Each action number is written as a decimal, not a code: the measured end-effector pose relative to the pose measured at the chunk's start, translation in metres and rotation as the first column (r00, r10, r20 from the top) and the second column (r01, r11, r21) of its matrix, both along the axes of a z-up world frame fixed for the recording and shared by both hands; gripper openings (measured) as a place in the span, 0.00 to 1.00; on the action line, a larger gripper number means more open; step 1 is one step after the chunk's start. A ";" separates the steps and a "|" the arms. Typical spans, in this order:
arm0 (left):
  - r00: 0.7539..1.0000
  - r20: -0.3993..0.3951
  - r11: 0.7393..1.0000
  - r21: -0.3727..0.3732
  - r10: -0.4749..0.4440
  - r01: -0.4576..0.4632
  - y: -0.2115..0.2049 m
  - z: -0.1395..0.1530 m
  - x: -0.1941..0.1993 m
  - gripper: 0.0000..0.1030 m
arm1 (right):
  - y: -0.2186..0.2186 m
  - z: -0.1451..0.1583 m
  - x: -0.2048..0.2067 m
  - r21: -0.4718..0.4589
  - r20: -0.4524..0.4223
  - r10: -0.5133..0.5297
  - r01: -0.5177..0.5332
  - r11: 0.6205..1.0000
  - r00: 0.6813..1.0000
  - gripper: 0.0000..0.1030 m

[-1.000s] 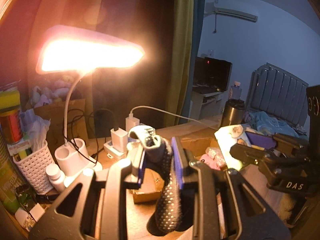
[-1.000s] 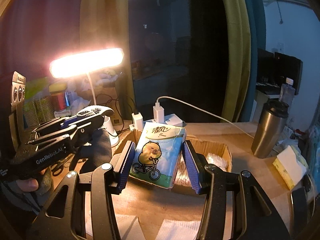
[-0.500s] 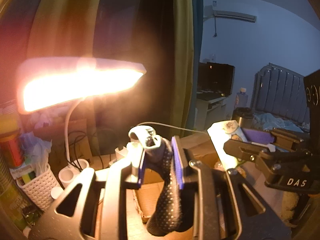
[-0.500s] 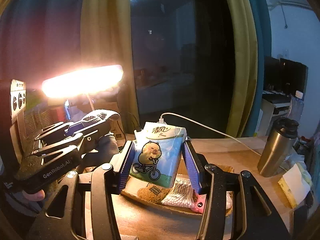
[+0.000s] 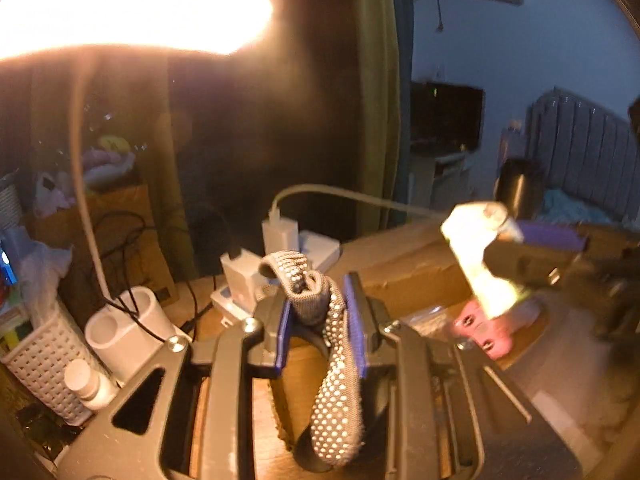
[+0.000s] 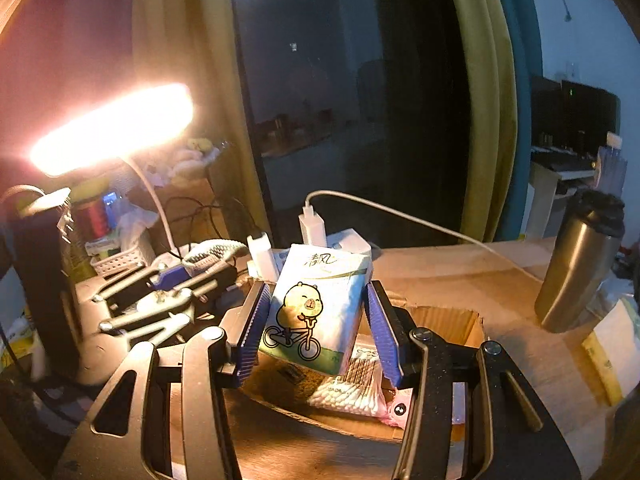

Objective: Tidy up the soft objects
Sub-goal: 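Lower the socks into the box and open the left gripper while the right releases the tissue pack there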

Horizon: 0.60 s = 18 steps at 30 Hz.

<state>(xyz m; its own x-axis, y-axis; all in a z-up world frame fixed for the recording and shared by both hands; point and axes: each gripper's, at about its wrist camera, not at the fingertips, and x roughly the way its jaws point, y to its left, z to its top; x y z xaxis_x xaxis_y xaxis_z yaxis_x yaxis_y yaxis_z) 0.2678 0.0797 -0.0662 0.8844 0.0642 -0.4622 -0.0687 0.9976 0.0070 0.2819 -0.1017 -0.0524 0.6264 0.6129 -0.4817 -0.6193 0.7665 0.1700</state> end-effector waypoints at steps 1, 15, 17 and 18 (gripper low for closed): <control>1.000 -0.020 1.000 0.005 0.000 0.000 -0.001 -0.007 0.005 0.25 | 0.001 -0.002 0.000 0.000 -0.004 -0.001 0.001 1.000 1.000 0.51; 0.976 -0.218 1.000 0.021 0.016 -0.012 0.001 -0.064 0.031 0.64 | 0.011 -0.028 0.018 -0.017 -0.071 -0.007 0.006 1.000 0.997 0.51; 0.981 -0.193 1.000 0.006 0.017 -0.016 0.004 -0.057 0.024 0.64 | 0.013 -0.030 0.020 -0.020 -0.075 -0.005 0.003 1.000 0.997 0.51; 0.983 -0.183 1.000 0.000 0.017 -0.017 0.005 -0.053 0.023 0.64 | 0.015 -0.031 0.019 -0.022 -0.077 -0.003 0.001 1.000 0.997 0.51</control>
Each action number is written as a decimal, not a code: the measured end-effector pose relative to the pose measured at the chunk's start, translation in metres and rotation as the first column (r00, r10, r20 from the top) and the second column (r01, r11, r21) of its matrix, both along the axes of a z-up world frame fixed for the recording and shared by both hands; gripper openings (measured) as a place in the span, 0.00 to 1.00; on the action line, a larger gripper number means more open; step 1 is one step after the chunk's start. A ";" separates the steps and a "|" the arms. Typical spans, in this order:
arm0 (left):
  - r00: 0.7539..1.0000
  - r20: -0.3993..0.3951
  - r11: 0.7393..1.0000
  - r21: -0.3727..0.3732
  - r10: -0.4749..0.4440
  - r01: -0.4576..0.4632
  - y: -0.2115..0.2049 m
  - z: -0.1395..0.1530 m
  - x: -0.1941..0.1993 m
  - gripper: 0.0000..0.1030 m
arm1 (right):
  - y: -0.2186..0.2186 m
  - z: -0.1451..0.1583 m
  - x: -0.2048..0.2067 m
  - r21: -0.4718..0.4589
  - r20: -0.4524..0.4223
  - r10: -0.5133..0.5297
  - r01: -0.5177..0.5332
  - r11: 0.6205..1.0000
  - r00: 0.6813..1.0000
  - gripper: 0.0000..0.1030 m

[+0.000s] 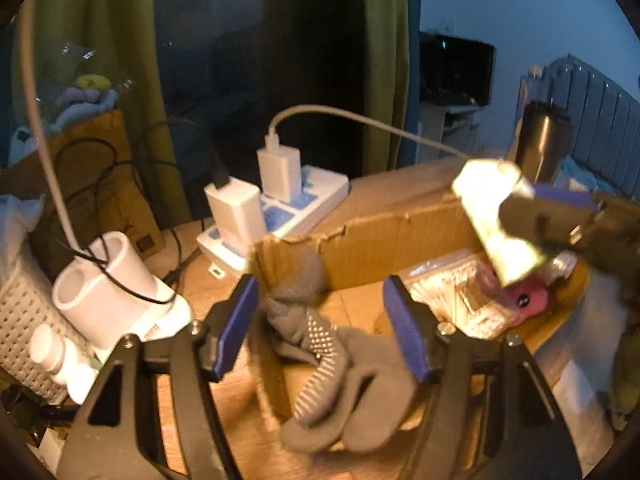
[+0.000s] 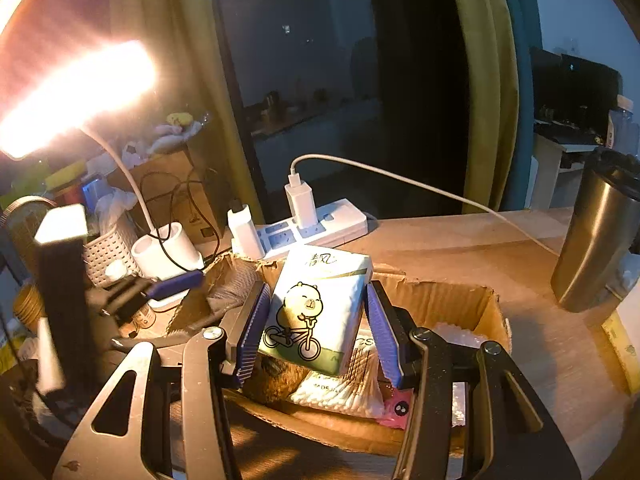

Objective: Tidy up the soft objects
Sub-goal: 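Lower the socks into the box and open the left gripper while the right releases the tissue pack there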

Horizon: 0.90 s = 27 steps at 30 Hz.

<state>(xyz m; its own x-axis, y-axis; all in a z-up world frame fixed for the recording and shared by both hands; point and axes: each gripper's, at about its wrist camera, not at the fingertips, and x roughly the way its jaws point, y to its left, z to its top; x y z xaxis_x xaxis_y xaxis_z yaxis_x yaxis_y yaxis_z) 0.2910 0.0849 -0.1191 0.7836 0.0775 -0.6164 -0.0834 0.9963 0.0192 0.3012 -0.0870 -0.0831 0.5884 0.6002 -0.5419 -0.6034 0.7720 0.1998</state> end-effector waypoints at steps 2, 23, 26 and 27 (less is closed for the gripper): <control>1.000 0.027 1.000 0.003 0.012 -0.012 0.003 0.009 -0.008 0.64 | 0.001 -0.001 -0.001 -0.002 -0.004 0.004 -0.004 1.000 1.000 0.51; 0.982 0.097 0.985 -0.077 0.162 -0.155 0.049 0.032 -0.066 0.65 | 0.056 -0.003 -0.009 -0.029 -0.015 0.122 -0.123 0.992 0.992 0.66; 0.979 0.118 0.985 -0.078 0.165 -0.157 0.049 0.039 -0.074 0.65 | 0.052 0.002 -0.013 -0.029 -0.011 0.111 -0.111 0.993 0.994 0.69; 0.979 0.122 0.984 -0.079 0.166 -0.157 0.049 0.040 -0.076 0.65 | 0.051 0.004 -0.015 -0.029 -0.005 0.107 -0.108 0.994 0.994 0.69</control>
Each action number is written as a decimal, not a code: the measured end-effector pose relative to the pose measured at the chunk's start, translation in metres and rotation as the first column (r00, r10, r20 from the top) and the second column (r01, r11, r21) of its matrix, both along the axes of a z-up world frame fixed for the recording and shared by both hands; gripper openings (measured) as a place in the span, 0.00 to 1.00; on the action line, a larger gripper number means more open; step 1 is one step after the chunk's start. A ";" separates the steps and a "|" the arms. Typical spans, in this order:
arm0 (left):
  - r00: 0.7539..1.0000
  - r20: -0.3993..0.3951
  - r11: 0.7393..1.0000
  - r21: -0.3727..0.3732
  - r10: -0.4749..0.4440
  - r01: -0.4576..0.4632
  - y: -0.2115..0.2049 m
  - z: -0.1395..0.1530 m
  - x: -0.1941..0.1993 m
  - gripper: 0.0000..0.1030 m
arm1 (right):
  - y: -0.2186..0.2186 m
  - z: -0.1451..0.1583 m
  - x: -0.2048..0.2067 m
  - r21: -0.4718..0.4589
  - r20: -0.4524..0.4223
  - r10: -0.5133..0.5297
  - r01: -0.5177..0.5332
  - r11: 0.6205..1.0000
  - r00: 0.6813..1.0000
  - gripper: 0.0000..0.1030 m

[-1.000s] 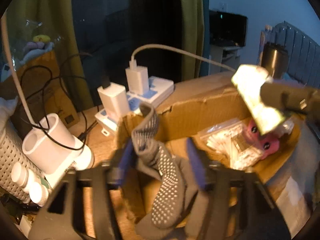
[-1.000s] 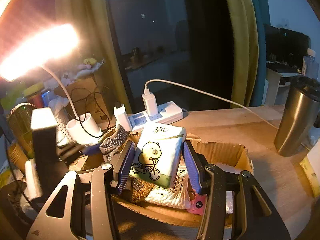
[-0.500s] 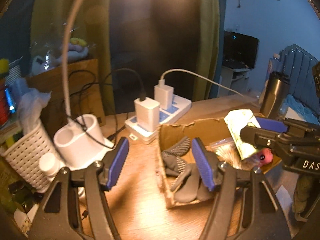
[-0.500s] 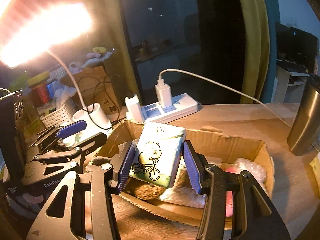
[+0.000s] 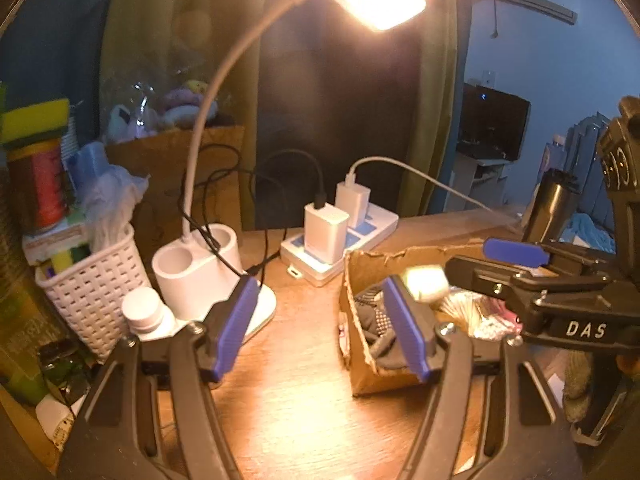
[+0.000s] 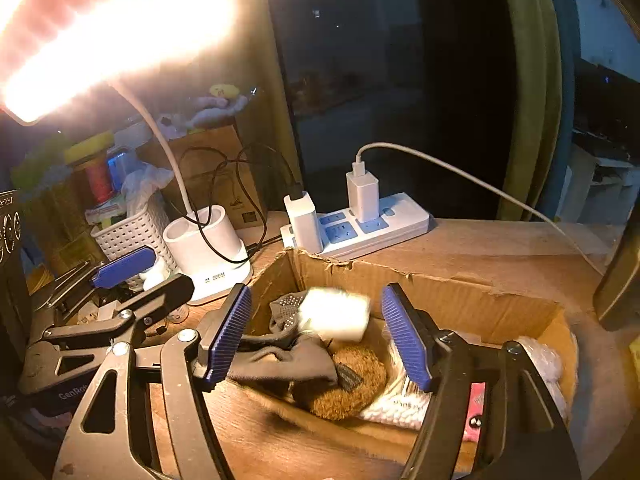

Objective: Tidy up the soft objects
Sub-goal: 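Lower the socks into the box and open the left gripper while the right releases the tissue pack there, then move both grippers back over the white towels on the desk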

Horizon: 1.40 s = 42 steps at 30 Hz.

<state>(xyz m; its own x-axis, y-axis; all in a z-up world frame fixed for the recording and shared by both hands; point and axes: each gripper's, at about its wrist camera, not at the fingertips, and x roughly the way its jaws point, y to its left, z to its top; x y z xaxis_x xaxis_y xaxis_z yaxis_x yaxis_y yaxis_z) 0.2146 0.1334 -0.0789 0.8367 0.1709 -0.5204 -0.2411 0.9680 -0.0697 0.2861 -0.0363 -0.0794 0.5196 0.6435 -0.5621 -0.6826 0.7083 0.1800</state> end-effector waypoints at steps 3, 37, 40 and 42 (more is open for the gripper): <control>1.000 0.013 1.000 -0.002 0.001 -0.001 -0.002 0.005 -0.008 0.65 | -0.009 0.009 -0.008 0.009 0.021 -0.016 0.016 1.000 1.000 0.69; 0.985 0.124 0.992 0.012 -0.123 0.123 -0.082 0.041 -0.102 0.73 | -0.110 0.036 -0.124 0.028 0.145 -0.121 0.118 0.993 0.982 0.69; 0.984 0.121 0.992 0.008 -0.128 0.128 -0.088 0.037 -0.109 0.73 | -0.119 0.030 -0.132 0.022 0.136 -0.130 0.128 0.991 0.982 0.69; 0.984 0.117 0.991 0.005 -0.133 0.133 -0.092 0.034 -0.114 0.73 | -0.124 0.025 -0.137 0.019 0.129 -0.135 0.134 0.991 0.982 0.69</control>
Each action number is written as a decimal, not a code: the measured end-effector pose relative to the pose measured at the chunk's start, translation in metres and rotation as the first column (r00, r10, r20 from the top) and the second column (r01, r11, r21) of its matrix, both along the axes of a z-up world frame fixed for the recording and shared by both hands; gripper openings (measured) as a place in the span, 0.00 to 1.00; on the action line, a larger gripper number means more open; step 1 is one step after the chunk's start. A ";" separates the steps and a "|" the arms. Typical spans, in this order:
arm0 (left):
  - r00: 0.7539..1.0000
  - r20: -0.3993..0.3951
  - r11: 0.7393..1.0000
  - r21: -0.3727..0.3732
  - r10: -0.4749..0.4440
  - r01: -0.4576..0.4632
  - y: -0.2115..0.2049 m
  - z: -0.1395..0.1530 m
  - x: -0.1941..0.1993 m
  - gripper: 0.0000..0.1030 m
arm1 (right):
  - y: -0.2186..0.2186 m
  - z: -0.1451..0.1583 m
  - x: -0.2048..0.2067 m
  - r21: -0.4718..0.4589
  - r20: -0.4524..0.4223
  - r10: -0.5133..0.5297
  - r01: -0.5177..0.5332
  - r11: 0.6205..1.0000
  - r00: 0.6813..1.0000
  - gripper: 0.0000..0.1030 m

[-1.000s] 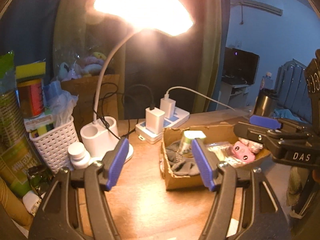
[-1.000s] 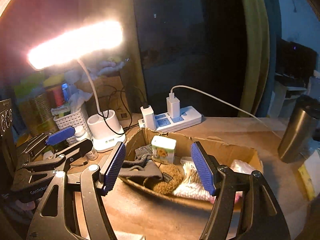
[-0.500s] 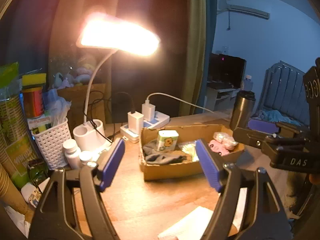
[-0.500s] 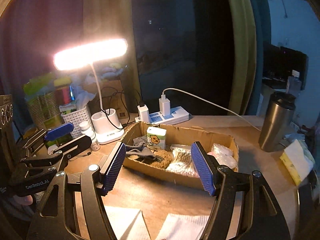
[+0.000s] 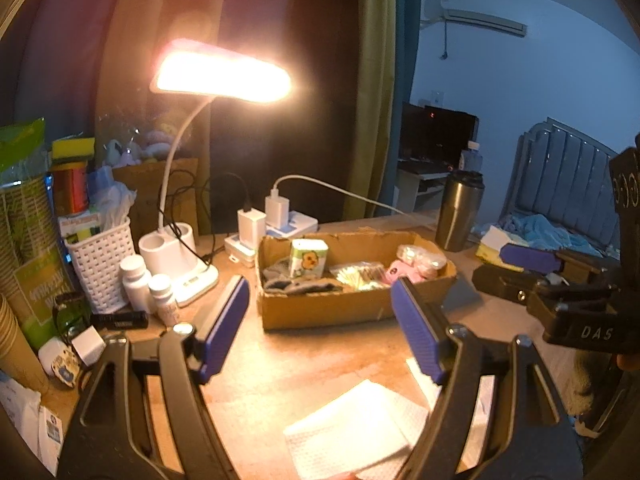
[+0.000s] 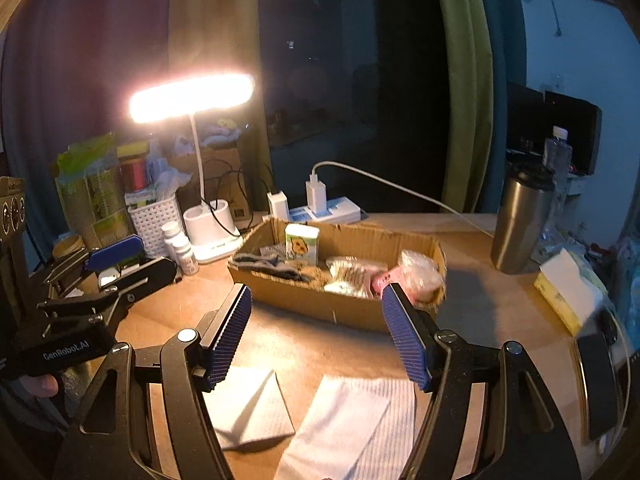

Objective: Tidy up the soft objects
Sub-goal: 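Move both grippers back over the white towels on the desk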

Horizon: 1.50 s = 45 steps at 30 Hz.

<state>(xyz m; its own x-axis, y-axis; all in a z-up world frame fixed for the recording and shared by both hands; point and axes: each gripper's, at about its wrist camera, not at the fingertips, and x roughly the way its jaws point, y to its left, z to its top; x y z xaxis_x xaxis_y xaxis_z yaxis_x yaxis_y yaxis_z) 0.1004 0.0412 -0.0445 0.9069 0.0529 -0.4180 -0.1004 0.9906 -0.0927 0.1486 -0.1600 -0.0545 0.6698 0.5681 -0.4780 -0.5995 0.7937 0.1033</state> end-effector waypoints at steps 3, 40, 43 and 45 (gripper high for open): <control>1.000 -0.010 1.000 0.000 -0.011 0.011 -0.006 -0.005 -0.006 0.73 | -0.007 -0.009 -0.009 -0.009 -0.013 -0.005 0.005 1.000 1.000 0.69; 0.980 -0.182 0.995 -0.081 -0.078 0.064 -0.032 -0.080 -0.019 0.73 | -0.033 -0.125 -0.031 -0.284 -0.175 0.035 -0.084 0.955 0.984 0.70; 0.979 -0.186 0.994 -0.093 -0.079 0.062 -0.029 -0.082 -0.017 0.73 | -0.030 -0.125 -0.023 -0.289 -0.175 0.024 -0.075 0.955 0.984 0.72; 0.978 -0.192 0.993 -0.099 -0.080 0.062 -0.027 -0.083 -0.016 0.73 | -0.026 -0.125 -0.016 -0.301 -0.172 0.013 -0.065 0.951 0.985 0.74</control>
<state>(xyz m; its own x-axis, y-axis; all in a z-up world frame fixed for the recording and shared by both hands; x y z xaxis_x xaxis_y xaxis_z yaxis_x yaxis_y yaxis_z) 0.0845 0.0141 -0.1278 0.8074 -0.0557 -0.5873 -0.0555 0.9839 -0.1697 0.1325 -0.1857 -0.1792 0.5467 0.4022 -0.7344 -0.6255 0.7792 -0.0389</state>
